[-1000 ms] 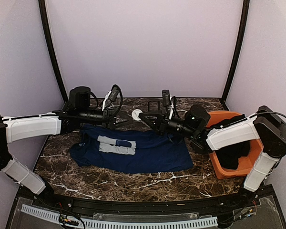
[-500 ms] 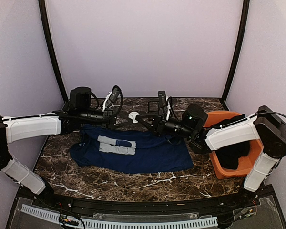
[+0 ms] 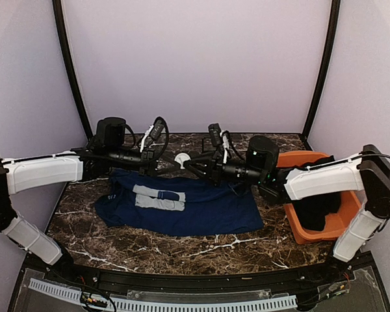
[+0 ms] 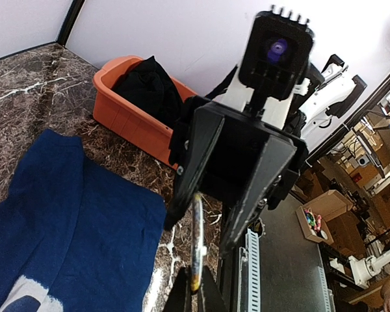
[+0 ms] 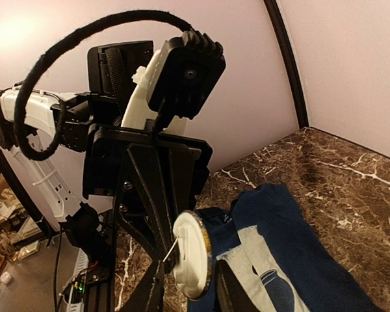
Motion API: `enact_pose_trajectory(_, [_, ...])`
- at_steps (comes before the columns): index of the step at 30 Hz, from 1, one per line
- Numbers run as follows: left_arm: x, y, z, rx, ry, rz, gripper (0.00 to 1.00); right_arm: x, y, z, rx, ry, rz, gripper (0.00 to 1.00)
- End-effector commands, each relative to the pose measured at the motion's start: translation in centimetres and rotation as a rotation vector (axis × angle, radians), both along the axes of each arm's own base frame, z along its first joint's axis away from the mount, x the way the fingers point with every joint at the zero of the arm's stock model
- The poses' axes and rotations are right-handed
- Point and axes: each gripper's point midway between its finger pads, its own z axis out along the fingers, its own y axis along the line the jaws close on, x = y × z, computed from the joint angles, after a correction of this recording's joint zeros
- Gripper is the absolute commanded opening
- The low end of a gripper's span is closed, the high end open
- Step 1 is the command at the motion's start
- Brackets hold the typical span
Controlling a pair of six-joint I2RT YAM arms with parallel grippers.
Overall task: Pin the brooch onto the clothing
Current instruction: Pass from the right arm to the left, then pass from the left arm to the right
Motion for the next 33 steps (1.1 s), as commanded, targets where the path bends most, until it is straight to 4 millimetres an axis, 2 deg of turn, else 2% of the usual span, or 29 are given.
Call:
enact_pose_trajectory(1, [-0.3,0.1,0.5,0.024,-0.029,-0.023,0.01,-0.1,-1.6,2.3,-0.075,-0.128,-0.036,0.31])
enact_pose_trajectory(7, [-0.4,0.0,0.5,0.032,-0.03,-0.038,0.01,0.2,-2.7,2.4,-0.126,-0.136,-0.033,0.42])
enact_pose_trajectory(15, [-0.8,-0.1,0.4,0.032,-0.027,-0.067,0.01,1.0,-0.6,1.1,-0.211,-0.058,0.029,0.44])
enact_pose_trajectory(19, [-0.8,-0.2,0.2,0.038,-0.019,-0.071,0.01,1.2,0.2,0.7,-0.245,-0.025,0.058,0.42])
enact_pose_trajectory(23, [-0.8,-0.3,0.0,0.042,-0.019,-0.073,0.01,1.2,0.4,0.4,-0.259,-0.016,0.074,0.35])
enact_pose_trajectory(33, [-0.7,-0.2,-0.1,0.049,-0.019,-0.066,0.01,1.6,-1.0,0.7,-0.251,-0.011,0.06,0.27])
